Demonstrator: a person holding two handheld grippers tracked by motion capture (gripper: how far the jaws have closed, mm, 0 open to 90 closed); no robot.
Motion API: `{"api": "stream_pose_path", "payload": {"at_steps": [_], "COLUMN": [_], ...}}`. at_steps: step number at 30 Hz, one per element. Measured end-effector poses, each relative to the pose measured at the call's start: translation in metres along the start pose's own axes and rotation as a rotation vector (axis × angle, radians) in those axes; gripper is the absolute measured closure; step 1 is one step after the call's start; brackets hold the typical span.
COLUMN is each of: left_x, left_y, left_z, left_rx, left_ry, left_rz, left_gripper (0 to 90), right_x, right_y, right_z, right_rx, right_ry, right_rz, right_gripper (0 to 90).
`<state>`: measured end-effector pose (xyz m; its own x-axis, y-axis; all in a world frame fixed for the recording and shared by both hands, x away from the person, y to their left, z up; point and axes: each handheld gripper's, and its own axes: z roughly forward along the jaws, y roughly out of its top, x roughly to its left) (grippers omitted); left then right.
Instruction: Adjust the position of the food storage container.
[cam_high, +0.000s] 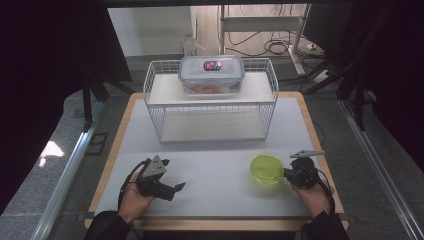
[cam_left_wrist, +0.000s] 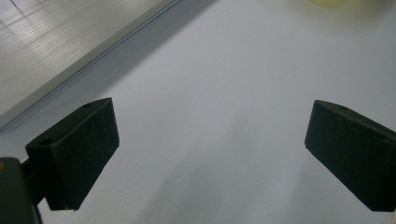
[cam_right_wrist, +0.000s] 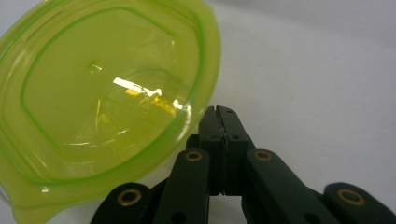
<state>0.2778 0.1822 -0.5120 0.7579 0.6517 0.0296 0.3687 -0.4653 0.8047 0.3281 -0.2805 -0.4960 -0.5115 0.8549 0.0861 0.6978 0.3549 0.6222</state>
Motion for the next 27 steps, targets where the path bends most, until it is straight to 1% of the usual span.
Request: {"api": "stream_pose_path", "payload": {"at_steps": [3,6,13,17,19,27], "left_x": [0.000,0.000,-0.001,-0.001,-0.001,-0.002], "left_y": [0.000,0.000,0.000,0.000,0.000,0.000], "left_z": [0.000,0.000,0.001,0.002,0.002,0.003], "left_rx": [0.002,0.004,0.010,0.017,0.018,0.024], "left_ry": [0.000,0.001,0.001,0.003,0.003,0.003], "left_rz": [0.001,0.002,0.006,0.011,0.012,0.015], "left_gripper": [2.8,2.8,2.8,2.9,2.8,2.8], "right_x": [0.003,0.005,0.014,0.021,0.025,0.043], "right_y": [0.001,0.002,0.007,0.012,0.015,0.027], "right_z": [0.004,0.008,0.018,0.026,0.030,0.045], "right_rx": [0.006,0.013,0.008,0.005,0.003,-0.002], "right_ry": [0.007,0.025,0.068,0.096,0.106,0.147], "right_rz": [-0.008,-0.012,-0.022,-0.036,-0.054,-0.081], "right_gripper": [90.0,90.0,90.0,90.0,90.0,90.0]}}
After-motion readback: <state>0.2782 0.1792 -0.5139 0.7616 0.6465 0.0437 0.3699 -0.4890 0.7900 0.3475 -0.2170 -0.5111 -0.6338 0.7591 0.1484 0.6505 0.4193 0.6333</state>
